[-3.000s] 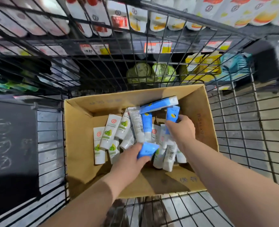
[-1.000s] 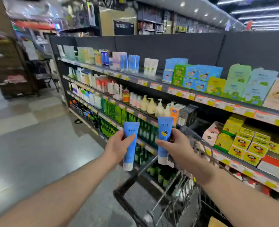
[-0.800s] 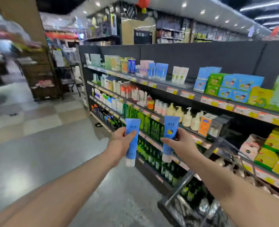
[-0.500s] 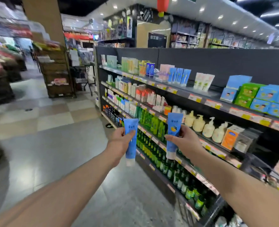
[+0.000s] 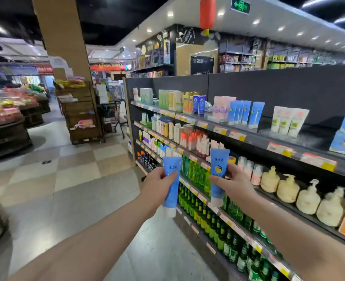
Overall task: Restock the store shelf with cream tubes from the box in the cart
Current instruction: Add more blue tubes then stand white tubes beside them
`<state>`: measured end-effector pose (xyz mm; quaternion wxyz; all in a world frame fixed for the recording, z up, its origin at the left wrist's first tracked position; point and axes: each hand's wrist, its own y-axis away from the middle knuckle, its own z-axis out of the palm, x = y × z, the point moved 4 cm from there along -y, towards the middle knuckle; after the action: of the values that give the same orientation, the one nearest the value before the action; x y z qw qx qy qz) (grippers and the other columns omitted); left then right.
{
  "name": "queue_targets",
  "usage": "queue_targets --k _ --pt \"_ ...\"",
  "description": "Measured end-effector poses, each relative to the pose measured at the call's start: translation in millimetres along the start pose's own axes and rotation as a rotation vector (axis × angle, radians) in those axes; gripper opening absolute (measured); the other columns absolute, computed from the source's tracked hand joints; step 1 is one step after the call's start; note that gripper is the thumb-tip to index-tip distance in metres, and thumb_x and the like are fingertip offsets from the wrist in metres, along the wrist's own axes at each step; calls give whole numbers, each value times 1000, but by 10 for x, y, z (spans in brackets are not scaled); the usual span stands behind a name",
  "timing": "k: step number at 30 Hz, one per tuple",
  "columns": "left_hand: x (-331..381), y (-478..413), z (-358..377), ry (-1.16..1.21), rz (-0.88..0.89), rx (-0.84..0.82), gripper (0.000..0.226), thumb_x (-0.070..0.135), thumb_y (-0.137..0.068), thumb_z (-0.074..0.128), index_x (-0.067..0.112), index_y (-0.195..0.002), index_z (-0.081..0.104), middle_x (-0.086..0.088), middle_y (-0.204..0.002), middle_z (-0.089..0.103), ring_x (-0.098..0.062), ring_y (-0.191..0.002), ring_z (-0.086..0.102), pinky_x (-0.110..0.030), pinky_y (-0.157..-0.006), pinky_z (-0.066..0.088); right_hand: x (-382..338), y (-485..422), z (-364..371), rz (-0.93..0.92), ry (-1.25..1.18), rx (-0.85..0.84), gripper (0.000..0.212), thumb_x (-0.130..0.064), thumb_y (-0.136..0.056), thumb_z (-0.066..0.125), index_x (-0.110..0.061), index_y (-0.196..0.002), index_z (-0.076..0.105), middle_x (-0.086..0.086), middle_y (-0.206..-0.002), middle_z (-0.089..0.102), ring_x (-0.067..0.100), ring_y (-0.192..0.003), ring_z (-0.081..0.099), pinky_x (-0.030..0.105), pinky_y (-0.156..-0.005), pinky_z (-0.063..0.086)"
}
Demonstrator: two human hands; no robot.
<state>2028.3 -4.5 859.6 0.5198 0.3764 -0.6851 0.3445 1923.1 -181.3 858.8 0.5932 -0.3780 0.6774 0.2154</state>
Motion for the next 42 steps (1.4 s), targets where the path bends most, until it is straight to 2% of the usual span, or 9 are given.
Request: queue_targets --k 4,9,15,22,26,31,33,37,42 --pt "89 -692 231 4 45 -54 12 22 -94 55 10 -93 58 -14 -91 60 -22 -75 57 -38 -70 47 17 -718 -41 -14 13 20 30 -18 -84 70 -22 -110 55 -1 -105 62 17 -90 60 30 -74 46" --pt "-14 -1331 496 -10 26 -81 14 21 -94 54 7 -97 58 -20 -97 60 -27 -81 57 -48 -82 50 175 -1296 -64 30 0 25 24 -22 -87 67 -21 -108 54 -7 -97 62 11 -87 62 26 -72 49" --pt "75 -1992 896 48 46 -189 16 19 -96 51 5 -99 59 -13 -91 58 -24 -77 56 -33 -67 47 264 -1802 -327 49 25 111 19 -20 -86 68 -21 -101 58 -2 -96 65 18 -90 63 36 -82 53" --pt "168 -2776 1389 96 90 -358 8 18 -94 54 16 -93 61 -11 -97 64 -23 -82 61 -39 -74 51 301 -2337 -672 49 169 291 31 -21 -85 69 -21 -112 53 -1 -103 64 17 -90 63 28 -73 51" --pt "255 -3326 1523 112 136 -460 8 17 -94 53 16 -88 59 -8 -87 62 -17 -73 59 -29 -63 48 281 -2766 -732 42 143 399 33 -17 -86 68 -28 -108 48 -7 -99 62 11 -87 62 27 -73 51" --pt "381 -4017 1631 93 197 -543 10 22 -91 58 13 -90 62 -15 -97 67 -27 -88 64 -48 -84 51 211 -3287 -737 45 175 513 33 -11 -84 69 -24 -109 51 -4 -100 63 13 -87 61 29 -75 49" --pt "398 -4269 1733 115 216 -589 11 22 -92 58 11 -92 62 -18 -98 67 -26 -86 65 -50 -84 51 206 -3420 -764 42 182 563 33 -10 -83 70 -23 -108 53 -3 -101 64 15 -90 61 29 -75 50" --pt "351 -4559 2023 175 193 -662 5 18 -93 56 15 -89 59 -16 -98 66 -21 -82 61 -38 -71 53 195 -3570 -940 65 223 676 26 -8 -83 70 -23 -96 52 -7 -88 61 13 -82 59 28 -71 48" --pt "383 -4740 2307 231 195 -739 9 16 -94 54 19 -85 57 -6 -89 63 -11 -75 60 -22 -61 49 98 -3739 -1273 45 335 787 24 -8 -82 71 -15 -99 55 -7 -81 59 10 -74 56 17 -59 43"
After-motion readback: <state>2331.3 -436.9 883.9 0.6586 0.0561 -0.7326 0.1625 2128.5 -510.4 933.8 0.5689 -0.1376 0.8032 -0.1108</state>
